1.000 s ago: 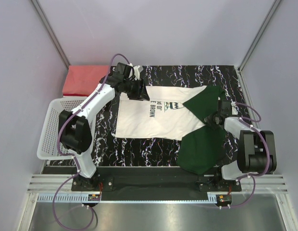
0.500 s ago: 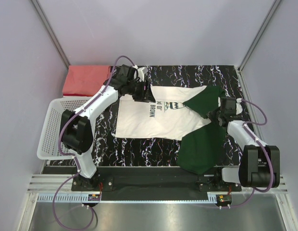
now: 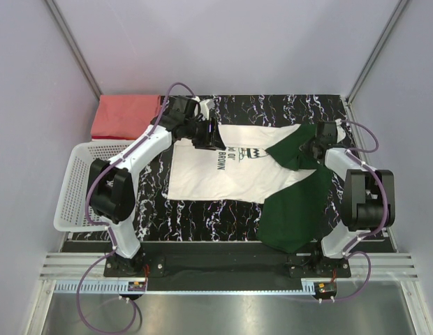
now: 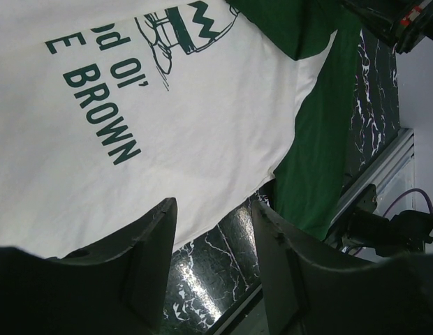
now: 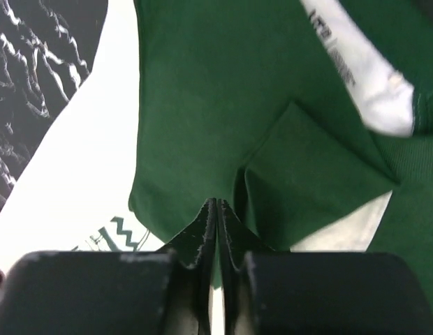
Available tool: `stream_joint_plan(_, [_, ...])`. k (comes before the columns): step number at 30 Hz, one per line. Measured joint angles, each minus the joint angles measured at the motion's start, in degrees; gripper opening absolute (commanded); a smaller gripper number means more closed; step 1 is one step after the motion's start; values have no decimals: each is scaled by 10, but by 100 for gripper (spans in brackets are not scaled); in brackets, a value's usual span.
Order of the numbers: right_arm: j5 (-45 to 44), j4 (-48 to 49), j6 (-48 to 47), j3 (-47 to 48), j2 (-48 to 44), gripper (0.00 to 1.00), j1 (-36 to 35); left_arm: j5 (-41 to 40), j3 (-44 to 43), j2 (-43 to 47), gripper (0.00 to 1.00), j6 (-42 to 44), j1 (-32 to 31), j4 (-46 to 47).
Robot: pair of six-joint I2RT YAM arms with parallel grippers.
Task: Fold and stack the t-shirts
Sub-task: Fold the tshirt
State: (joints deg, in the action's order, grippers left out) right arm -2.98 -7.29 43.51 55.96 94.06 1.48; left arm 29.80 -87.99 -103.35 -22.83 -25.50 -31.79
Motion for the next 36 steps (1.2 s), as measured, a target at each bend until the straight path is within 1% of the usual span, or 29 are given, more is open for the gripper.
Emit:
stream_joint_plan(1, [-6, 0, -5, 8, 7, 0, 2, 0, 0, 0, 52, 0, 0, 0])
stream_joint_plan(4, [-9, -5, -21, 39, 37, 0, 9, 0, 1, 0, 52, 1, 0, 0])
stream_joint_plan(5, [-9, -7, -25, 49, 45, 2, 11, 0, 1, 0, 52, 1, 0, 0])
stream_joint_plan(6, [-7, -17, -30, 62, 54, 12, 14, 0, 1, 0, 52, 1, 0, 0])
stream_joint_plan(8, [1, -40, -39, 79, 59, 22, 17, 0, 1, 0, 52, 3, 0, 0])
stream_joint_plan(9, [8, -49, -45, 82, 55, 32, 18, 0, 1, 0, 52, 4, 0, 0])
stream_joint_plan(11, [24, -58, -58, 72, 36, 37, 19, 0, 1, 0, 53, 4, 0, 0])
stream_joint_plan(15, [70, -54, -95, -13, -49, 44, 19, 1, 1, 0, 53, 4, 1, 0])
stream_joint_plan(16, [78, -47, -103, -37, -67, 49, 19, 2, 1, 0, 53, 4, 1, 0])
stream_joint_plan(19, [103, -31, -122, -90, -87, 59, 19, 8, 1, 0, 53, 4, 3, 0])
stream_joint_plan(23, [133, -11, -137, -120, -78, 63, 19, 17, 1, 0, 53, 4, 3, 0])
stream_joint_plan(28, [169, 34, -165, -113, -37, 66, 19, 20, 1, 0, 53, 4, 3, 0])
stream_joint_plan(29, [178, 43, -170, -112, -27, 68, 19, 20, 1, 0, 53, 4, 3, 0])
stream_joint_plan(32, [198, 61, -179, -112, -11, 68, 19, 21, 1, 0, 53, 4, 3, 0])
stream_joint_plan(36, [200, 66, -182, -112, -11, 67, 19, 21, 1, 0, 53, 4, 3, 0])
